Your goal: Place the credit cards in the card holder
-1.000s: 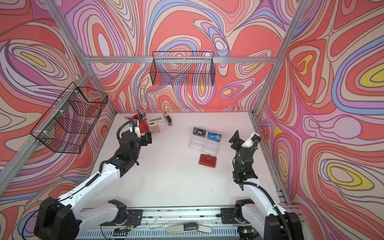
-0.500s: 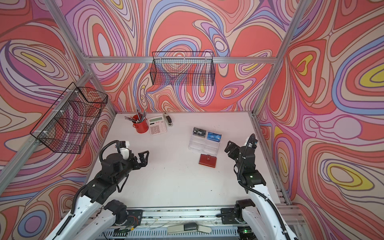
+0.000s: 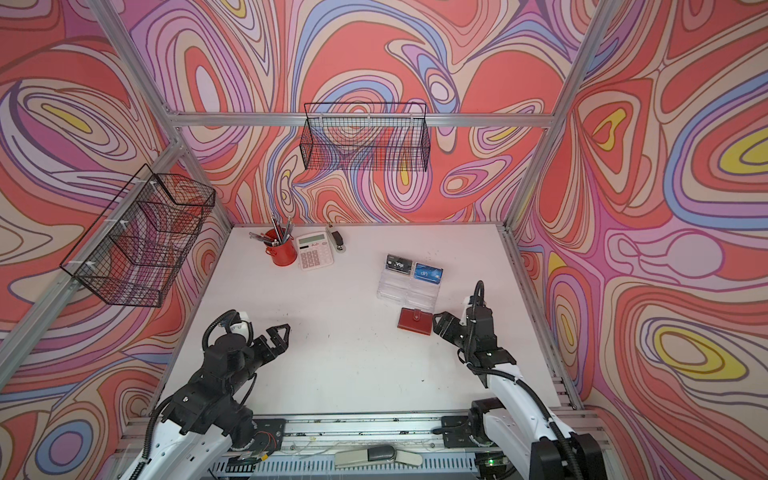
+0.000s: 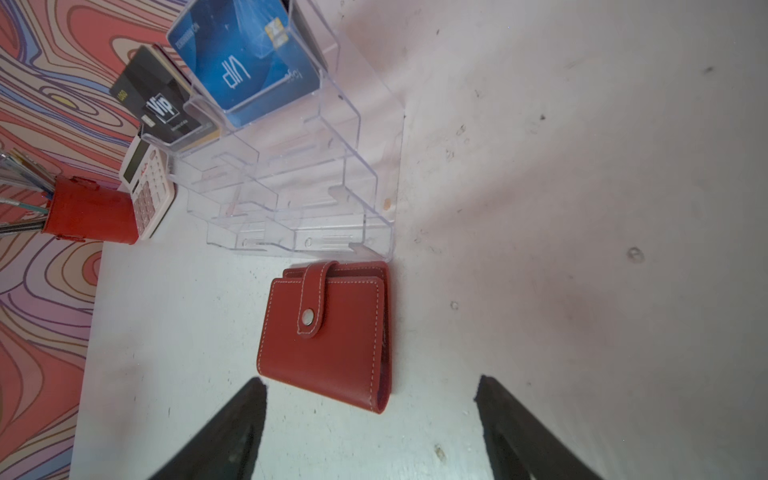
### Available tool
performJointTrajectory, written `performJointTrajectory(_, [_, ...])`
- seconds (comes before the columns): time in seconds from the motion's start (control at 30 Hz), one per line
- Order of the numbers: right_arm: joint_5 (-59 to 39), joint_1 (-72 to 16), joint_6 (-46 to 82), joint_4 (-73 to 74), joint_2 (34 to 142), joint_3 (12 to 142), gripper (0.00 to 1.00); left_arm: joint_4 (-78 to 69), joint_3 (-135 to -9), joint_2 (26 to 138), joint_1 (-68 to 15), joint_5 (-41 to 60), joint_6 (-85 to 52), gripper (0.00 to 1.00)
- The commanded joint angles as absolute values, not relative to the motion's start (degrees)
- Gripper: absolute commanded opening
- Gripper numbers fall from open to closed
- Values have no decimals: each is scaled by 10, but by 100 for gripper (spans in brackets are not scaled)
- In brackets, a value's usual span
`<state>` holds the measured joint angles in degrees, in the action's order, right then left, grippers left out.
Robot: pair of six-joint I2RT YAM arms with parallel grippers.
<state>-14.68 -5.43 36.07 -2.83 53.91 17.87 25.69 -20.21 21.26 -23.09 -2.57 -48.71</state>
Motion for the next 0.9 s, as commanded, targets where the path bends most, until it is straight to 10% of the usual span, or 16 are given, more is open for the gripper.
performJointTrajectory(0.0, [-202, -55, 366, 35, 577, 172, 81, 175, -188, 272, -231, 79, -513, 88])
performJointTrajectory(0.37, [-194, -135, 421, 149, 651, 134, 80, 33, -192, 483, -251, 175, -533, 73])
performJointTrajectory(0.87, [-21, -440, 497, 221, 777, 212, 78, 29, -191, 476, -287, 137, -524, 74])
